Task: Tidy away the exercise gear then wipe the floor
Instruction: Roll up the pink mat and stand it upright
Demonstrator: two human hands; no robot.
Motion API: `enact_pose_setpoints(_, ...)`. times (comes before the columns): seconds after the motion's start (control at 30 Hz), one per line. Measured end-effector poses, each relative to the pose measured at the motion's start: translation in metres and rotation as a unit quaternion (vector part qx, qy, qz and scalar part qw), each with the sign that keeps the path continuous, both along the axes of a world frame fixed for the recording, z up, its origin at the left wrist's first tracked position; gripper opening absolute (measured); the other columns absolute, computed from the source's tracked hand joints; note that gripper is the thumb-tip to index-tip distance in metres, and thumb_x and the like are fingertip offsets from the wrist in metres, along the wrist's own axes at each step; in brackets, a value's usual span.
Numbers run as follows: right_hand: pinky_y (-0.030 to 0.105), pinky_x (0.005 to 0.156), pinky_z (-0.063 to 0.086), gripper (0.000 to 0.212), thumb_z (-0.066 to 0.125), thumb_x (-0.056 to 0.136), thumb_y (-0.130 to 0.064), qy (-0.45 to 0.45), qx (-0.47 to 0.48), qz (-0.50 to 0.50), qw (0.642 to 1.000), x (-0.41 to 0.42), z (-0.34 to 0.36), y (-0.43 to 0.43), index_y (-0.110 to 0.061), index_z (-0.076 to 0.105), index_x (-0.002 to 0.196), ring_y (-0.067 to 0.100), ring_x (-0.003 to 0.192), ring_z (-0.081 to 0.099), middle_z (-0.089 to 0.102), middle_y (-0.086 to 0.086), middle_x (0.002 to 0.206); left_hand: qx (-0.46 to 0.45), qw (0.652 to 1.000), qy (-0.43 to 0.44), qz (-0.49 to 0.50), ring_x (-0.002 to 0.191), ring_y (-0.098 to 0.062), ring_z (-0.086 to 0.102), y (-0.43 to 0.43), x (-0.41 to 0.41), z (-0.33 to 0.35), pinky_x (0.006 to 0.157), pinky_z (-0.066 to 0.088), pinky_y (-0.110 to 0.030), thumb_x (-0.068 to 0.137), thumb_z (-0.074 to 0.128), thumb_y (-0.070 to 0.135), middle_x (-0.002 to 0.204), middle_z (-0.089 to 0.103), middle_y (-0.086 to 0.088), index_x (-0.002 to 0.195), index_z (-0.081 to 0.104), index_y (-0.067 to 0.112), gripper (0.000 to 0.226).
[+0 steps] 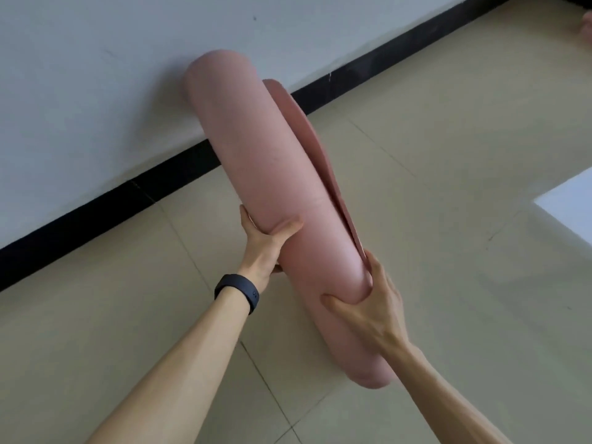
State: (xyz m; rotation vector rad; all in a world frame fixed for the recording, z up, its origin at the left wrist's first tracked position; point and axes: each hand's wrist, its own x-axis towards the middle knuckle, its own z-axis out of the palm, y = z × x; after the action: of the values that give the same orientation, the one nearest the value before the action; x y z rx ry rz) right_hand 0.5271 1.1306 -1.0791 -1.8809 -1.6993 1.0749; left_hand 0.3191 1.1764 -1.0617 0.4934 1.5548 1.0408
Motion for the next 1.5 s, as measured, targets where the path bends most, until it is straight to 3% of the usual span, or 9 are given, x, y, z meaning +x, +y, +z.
enact_pose_setpoints(0.2,0.041,0.097,0.046,0.105,0.082,0.051,-0.069,0.072,-0.052,0.024,0.996,-0.036,0.011,-0.039,-0.04,0.028,0.137,0.015,0.123,0.049,0.046,-0.018,0.134,0.091,0.994,0.061,0.025,0.112,-0.004,0.061,-0.04,-0.033,0.026,0.104,0.049,-0.042,0.065,0.092,0.03,0.131,0.057,0.014,0.15,0.004,0.049,0.124)
enact_pose_setpoints(0.33,0.028,0.079,0.048,0.096,0.06,0.053,-0.085,0.227,-0.127,-0.004,0.966,-0.055,0.043,-0.014,-0.028,0.038,0.128,0.011,0.112,0.055,0.054,-0.009,0.125,0.149,0.986,0.074,0.031,0.106,-0.009,0.066,-0.067,-0.057,0.044,0.098,0.053,-0.042,0.063,0.092,0.024,0.124,0.063,0.01,0.142,0.013,0.057,0.117)
enact_pose_setpoints(0.47,0.05,0.1,0.045,0.086,0.051,0.063,-0.094,0.283,-0.152,0.092,0.943,-0.088,0.088,0.026,-0.053,0.04,0.137,0.018,0.125,0.053,0.053,-0.016,0.136,0.207,0.969,0.13,0.029,0.11,-0.006,0.063,-0.071,-0.083,0.081,0.097,0.054,-0.038,0.059,0.093,0.021,0.128,0.057,0.013,0.143,0.017,0.052,0.117)
enact_pose_setpoints(0.6,0.045,0.091,0.048,0.076,0.068,0.064,-0.076,0.358,-0.111,0.073,0.924,-0.12,0.141,0.052,-0.024,0.051,0.117,0.015,0.125,0.051,0.054,-0.007,0.127,0.271,0.946,0.177,0.015,0.11,0.0,0.059,-0.067,-0.102,0.123,0.095,0.054,-0.033,0.06,0.092,0.012,0.131,0.05,0.016,0.146,0.014,0.051,0.122)
enact_pose_setpoints(0.77,0.054,0.083,0.056,0.07,0.076,0.076,-0.048,0.376,-0.033,0.177,0.909,-0.139,0.187,0.076,-0.047,0.039,0.135,0.013,0.112,0.064,0.063,-0.015,0.122,0.31,0.92,0.24,-0.017,0.114,-0.003,0.059,-0.063,-0.126,0.159,0.092,0.053,-0.029,0.061,0.092,0.017,0.132,0.052,0.019,0.145,-0.001,0.059,0.132)
enact_pose_setpoints(0.93,0.052,0.092,0.055,0.077,0.087,0.06,-0.026,0.381,0.011,0.156,0.911,-0.157,0.188,0.068,-0.029,0.046,0.125,0.02,0.112,0.063,0.063,-0.004,0.12,0.282,0.911,0.296,-0.06,0.118,-0.007,0.055,-0.079,-0.142,0.16,0.093,0.053,-0.032,0.053,0.092,0.038,0.13,0.042,0.026,0.142,-0.007,0.056,0.134)
enact_pose_setpoints(1.07,0.039,0.097,0.05,0.104,0.093,0.056,-0.035,0.332,0.08,0.212,0.916,-0.166,0.175,0.05,-0.043,0.031,0.14,0.01,0.123,0.053,0.052,-0.016,0.133,0.317,0.913,0.252,-0.048,0.127,0.0,0.048,-0.088,-0.155,0.165,0.106,0.048,-0.038,0.059,0.093,0.033,0.142,0.035,0.023,0.143,-0.004,0.052,0.13)
enact_pose_setpoints(1.23,0.029,0.088,0.054,0.092,0.086,0.06,-0.049,0.37,0.1,0.238,0.892,-0.19,0.211,0.046,-0.026,0.036,0.133,0.011,0.117,0.058,0.054,-0.004,0.126,0.393,0.89,0.227,0.026,0.135,-0.008,0.044,-0.092,-0.168,0.2,0.11,0.044,-0.044,0.06,0.09,0.034,0.152,0.035,0.011,0.149,0.003,0.045,0.125)
enact_pose_setpoints(1.5,0.02,0.084,0.053,0.084,0.08,0.069,-0.049,0.386,0.136,0.239,0.88,-0.225,0.241,0.044,-0.03,0.033,0.137,0.002,0.113,0.06,0.056,-0.011,0.127,0.47,0.838,0.243,0.133,0.135,-0.013,0.047,-0.085,-0.197,0.263,0.105,0.048,-0.047,0.064,0.086,0.039,0.156,0.031,0.002,0.153,0.001,0.036,0.124)
